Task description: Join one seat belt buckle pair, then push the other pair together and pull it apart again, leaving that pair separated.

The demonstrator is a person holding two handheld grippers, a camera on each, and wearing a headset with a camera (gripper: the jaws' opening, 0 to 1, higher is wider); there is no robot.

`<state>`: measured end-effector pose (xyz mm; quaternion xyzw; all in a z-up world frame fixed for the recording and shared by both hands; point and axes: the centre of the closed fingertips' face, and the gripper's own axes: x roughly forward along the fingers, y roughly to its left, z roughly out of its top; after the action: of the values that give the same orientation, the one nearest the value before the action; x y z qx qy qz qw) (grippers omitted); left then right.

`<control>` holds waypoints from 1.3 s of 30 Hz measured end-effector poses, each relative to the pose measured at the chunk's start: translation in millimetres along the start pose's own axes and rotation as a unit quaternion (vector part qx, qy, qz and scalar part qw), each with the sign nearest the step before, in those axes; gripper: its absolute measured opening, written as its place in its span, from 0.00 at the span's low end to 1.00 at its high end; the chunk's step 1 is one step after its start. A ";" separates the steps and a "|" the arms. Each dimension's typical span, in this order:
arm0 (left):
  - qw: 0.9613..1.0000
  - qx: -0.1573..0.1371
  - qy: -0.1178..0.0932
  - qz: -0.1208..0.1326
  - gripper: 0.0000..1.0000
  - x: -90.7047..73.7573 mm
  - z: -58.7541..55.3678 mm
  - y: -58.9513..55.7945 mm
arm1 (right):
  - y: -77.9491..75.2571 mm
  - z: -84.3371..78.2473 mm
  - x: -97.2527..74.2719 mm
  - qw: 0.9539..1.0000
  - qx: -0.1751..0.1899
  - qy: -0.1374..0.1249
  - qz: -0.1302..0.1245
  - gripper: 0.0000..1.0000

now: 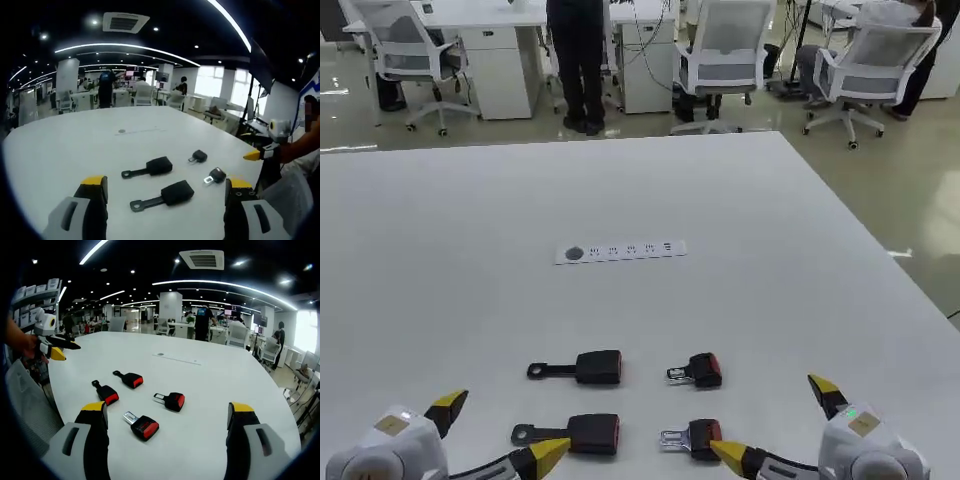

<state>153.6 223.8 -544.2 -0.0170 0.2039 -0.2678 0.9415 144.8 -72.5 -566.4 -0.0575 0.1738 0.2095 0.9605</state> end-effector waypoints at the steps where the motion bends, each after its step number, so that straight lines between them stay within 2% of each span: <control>1: 1.000 -0.001 0.000 -0.001 1.00 -0.2 0.2 -0.9 | 0.0 -0.2 -0.6 1.000 0.001 0.000 -0.001 0.99; 4: 1.000 0.001 0.001 0.000 1.00 -0.8 -0.5 -1.0 | 0.7 -0.9 -2.5 1.000 0.002 0.000 -0.002 0.99; 9: 1.000 -0.013 -0.004 0.000 1.00 -3.7 1.5 -2.0 | -0.9 -5.9 -4.8 1.000 -0.001 0.009 -0.006 0.99; 12: 1.000 -0.007 -0.001 0.001 1.00 -5.2 0.3 0.4 | -2.3 -7.5 -7.0 1.000 0.001 0.010 -0.007 0.99; 24: 1.000 -0.008 -0.001 0.005 1.00 -7.4 -0.1 1.6 | -5.2 -4.6 -6.5 1.000 0.005 0.005 -0.009 0.99; 30: 1.000 -0.002 0.001 0.004 1.00 -8.9 2.0 -1.7 | -4.8 -3.2 -6.2 1.000 0.004 0.006 -0.008 0.99; 39: 1.000 0.000 0.004 0.003 1.00 -6.5 1.3 1.8 | -8.3 -1.9 -5.7 1.000 0.007 0.005 -0.009 0.99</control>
<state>149.9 228.6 -540.9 -0.0158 0.2076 -0.2654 0.9414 142.9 -82.5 -565.8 -0.0530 0.1795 0.1991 0.9619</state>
